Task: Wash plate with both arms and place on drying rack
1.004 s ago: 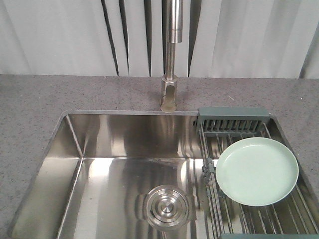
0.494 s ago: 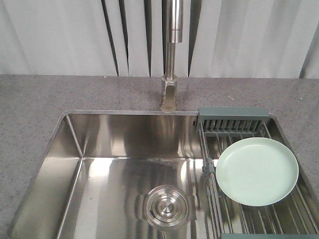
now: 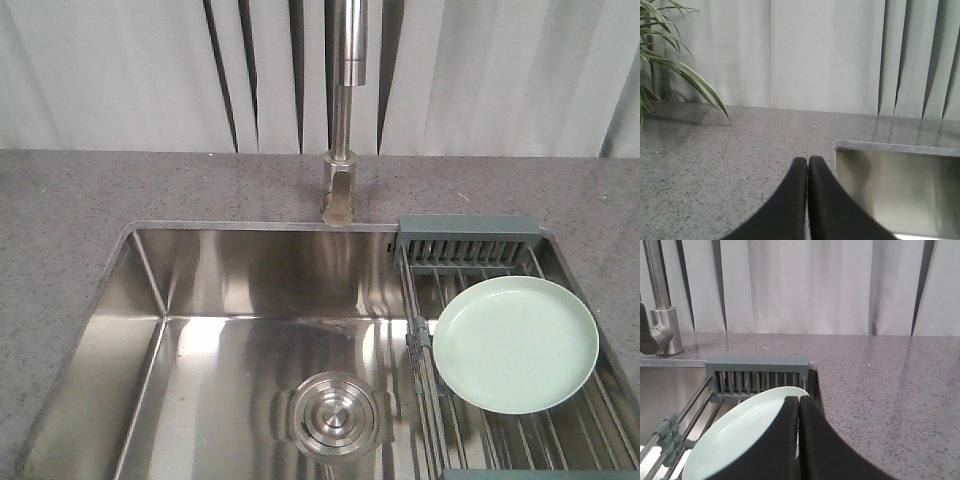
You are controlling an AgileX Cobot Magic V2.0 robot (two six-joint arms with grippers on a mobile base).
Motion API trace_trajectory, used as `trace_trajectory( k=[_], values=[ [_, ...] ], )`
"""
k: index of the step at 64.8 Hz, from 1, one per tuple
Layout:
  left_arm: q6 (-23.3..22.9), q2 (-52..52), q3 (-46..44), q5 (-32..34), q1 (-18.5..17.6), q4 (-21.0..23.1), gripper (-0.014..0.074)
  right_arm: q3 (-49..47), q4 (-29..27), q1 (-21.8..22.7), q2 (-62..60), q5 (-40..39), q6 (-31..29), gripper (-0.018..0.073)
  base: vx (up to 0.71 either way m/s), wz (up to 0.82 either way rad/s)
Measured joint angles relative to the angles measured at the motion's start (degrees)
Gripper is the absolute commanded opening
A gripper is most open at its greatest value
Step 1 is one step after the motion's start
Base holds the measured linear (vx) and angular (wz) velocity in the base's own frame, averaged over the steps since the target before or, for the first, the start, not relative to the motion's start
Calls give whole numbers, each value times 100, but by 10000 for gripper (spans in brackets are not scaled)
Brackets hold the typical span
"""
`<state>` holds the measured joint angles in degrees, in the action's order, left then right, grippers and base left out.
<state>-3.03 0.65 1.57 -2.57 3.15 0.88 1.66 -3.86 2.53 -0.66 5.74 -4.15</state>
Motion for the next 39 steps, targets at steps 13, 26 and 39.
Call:
trace_trajectory(
  k=[13,26,39],
  values=[
    [0,0,0,0,0,0,-6,0,19,0,0,-23,0,-7,0,0],
    [0,0,0,0,0,0,-6,0,386,0,0,-34,278,-7,0,0],
    [0,0,0,0,0,0,-6,0,631,0,0,-45,534,-7,0,0]
  ],
)
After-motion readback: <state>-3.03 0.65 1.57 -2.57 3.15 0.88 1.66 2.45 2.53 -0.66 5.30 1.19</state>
